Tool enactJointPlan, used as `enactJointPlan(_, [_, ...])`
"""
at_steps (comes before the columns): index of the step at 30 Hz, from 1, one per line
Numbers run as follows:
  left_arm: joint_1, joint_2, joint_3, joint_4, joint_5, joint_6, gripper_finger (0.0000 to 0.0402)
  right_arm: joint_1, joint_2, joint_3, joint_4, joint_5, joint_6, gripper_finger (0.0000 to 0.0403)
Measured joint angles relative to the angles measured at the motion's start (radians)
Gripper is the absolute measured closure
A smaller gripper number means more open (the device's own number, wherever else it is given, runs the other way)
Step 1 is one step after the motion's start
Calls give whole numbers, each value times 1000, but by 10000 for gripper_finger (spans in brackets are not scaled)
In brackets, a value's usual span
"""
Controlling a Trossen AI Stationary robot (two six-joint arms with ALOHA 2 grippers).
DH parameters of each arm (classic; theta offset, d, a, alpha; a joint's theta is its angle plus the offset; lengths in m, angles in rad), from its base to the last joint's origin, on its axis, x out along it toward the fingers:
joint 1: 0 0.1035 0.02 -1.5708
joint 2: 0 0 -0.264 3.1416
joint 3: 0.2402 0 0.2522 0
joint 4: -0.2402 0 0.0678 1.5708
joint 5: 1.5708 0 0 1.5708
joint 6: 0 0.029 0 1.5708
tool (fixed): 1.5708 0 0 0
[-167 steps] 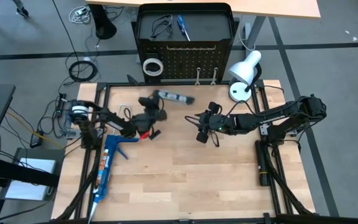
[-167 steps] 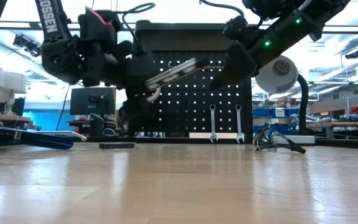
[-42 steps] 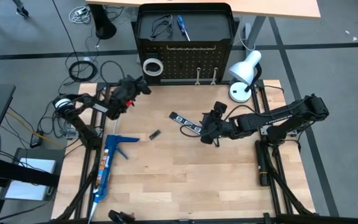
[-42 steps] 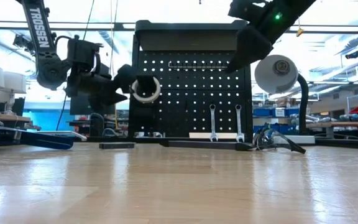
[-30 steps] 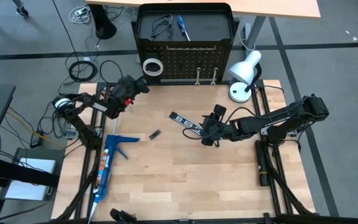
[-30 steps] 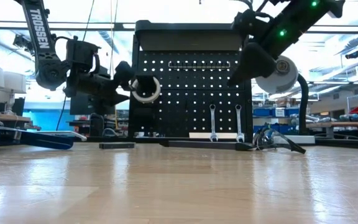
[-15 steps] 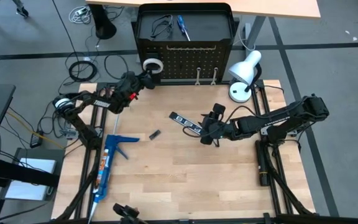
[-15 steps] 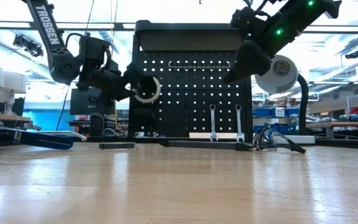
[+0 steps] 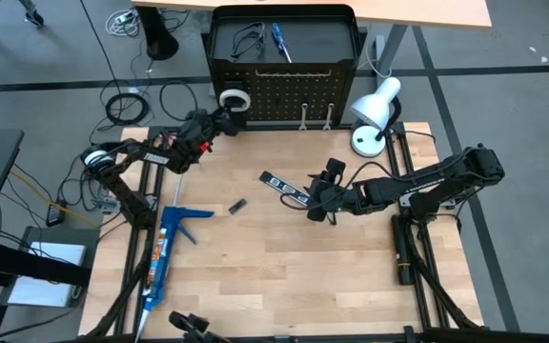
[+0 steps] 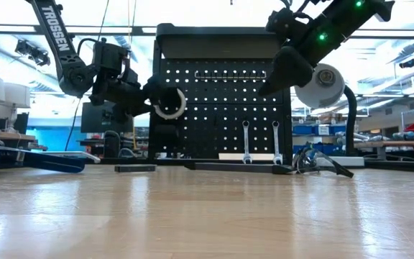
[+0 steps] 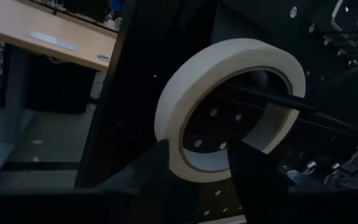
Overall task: Hang tools onto peg board
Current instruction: Unhang the masking tape from the peg board
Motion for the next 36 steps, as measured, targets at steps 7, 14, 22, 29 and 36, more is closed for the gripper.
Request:
enactJointPlan(7, [0, 0, -12, 1, 1, 111, 241, 0, 0, 0, 0, -7, 3, 220])
enactJointPlan(14, [-2, 0, -30, -27, 1, 162, 241, 0, 0, 0, 1, -10, 4, 220])
enactJointPlan(22, [-1, 0, -30, 3, -24, 210, 233, 3, 0, 0, 3, -10, 5, 220])
enactJointPlan(29, [0, 0, -30, 19, -40, 237, 229, 3, 0, 0, 7, -10, 4, 220])
enactJointPlan(36, [0, 0, -7, 35, -94, 238, 240, 3, 0, 0, 25, -10, 2, 220])
